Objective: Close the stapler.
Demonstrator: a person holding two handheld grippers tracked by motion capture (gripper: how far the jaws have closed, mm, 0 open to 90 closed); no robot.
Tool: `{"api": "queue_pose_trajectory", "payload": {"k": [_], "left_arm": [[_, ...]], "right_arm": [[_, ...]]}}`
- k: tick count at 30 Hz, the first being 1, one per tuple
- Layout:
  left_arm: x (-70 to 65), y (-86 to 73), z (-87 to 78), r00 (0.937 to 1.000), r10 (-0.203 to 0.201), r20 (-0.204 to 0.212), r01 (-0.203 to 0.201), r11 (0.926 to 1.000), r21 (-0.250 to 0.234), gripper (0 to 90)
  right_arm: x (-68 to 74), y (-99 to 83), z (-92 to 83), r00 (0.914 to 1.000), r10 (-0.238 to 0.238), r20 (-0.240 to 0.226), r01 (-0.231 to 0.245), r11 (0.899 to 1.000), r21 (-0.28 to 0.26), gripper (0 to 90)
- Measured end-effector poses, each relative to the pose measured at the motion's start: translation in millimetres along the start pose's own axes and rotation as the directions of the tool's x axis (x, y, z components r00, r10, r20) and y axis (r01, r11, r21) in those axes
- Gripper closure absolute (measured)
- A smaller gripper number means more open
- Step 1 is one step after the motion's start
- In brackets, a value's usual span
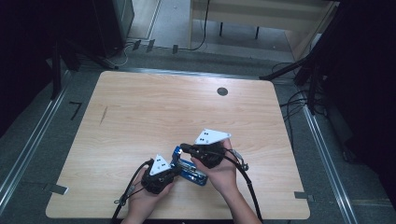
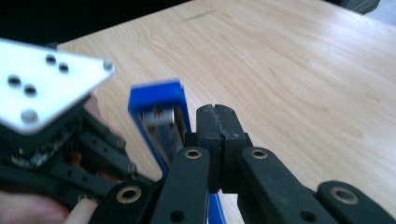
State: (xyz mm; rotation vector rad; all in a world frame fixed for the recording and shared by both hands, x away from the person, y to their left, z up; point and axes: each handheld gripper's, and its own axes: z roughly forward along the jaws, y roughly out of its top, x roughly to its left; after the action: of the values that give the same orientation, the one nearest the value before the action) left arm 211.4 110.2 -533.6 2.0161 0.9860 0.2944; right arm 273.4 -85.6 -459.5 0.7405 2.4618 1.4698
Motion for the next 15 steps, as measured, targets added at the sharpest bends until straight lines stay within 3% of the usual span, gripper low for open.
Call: {"api": "queue_pose_trajectory", "payload": {"k": [7, 15], "left_arm": [[0.2, 0.0, 0.1, 1.0000, -0.002, 0.001, 0.002, 1.0000, -0.002, 90.0], [0.0, 0.0, 0.4, 1.0000, -0.002, 0.004, 0.002, 1.0000, -0.004, 90.0]], "right_arm": [[2.1, 16.5, -1.9, 0.9998, -0.014, 0.012, 0.014, 1.000, -0.027, 90.0], [8.6, 22.9, -4.7, 0.9993, -0.037, 0.006, 0.037, 0.998, -0.042, 90.0]]}}
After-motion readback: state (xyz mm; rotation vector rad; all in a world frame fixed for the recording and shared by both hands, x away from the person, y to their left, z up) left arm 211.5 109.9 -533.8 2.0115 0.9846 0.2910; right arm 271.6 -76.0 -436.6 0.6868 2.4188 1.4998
